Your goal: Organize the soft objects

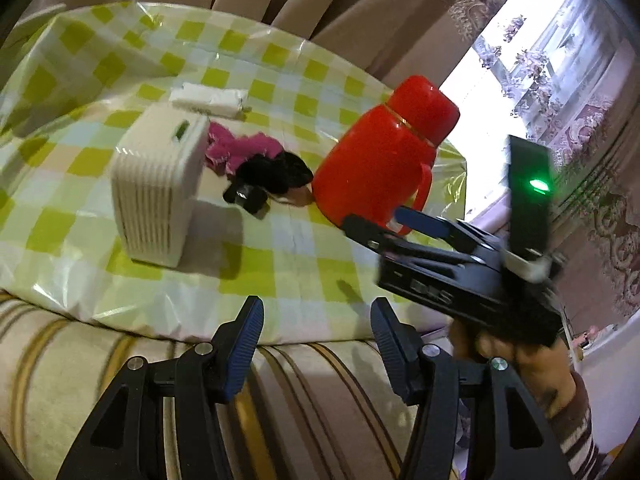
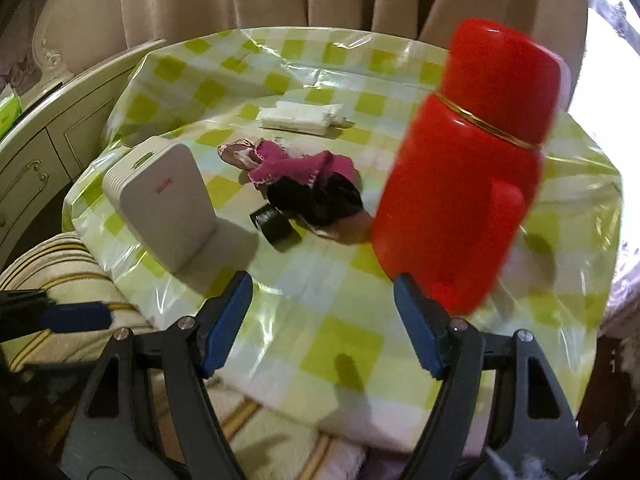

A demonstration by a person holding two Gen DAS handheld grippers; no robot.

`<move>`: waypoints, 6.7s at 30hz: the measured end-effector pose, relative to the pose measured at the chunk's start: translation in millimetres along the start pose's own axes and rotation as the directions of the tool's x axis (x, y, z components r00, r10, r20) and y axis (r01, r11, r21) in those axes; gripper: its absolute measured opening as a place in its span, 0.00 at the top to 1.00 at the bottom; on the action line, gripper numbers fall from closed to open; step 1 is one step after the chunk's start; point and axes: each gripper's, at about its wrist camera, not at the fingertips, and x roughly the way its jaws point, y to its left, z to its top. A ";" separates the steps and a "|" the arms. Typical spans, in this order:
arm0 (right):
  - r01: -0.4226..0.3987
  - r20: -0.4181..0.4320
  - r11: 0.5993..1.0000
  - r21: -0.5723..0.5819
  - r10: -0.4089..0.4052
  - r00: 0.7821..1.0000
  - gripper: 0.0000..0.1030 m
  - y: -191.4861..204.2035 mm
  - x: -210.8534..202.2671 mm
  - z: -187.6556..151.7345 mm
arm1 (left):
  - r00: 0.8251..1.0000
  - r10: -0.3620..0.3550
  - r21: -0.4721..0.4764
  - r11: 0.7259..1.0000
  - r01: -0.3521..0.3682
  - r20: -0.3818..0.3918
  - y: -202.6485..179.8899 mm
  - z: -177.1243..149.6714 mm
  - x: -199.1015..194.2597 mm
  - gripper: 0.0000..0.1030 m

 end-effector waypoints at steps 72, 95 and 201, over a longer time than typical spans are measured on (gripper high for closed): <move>0.067 -0.071 0.994 0.089 -0.061 0.996 0.81 -2.4 5.4 7.2 | 0.854 0.213 0.742 0.619 0.258 -0.475 30.7 193.8 225.3 0.86; 0.081 0.005 0.985 0.150 -0.083 0.997 0.81 -2.9 -46.0 -3.1 | 0.975 0.011 0.634 0.762 0.134 -0.220 0.4 188.4 87.2 0.86; 0.106 0.018 0.986 0.132 -0.109 0.994 0.32 -17.2 -131.9 -87.9 | 0.974 -0.201 0.167 0.962 0.217 -0.107 -1.6 -55.5 -63.0 0.55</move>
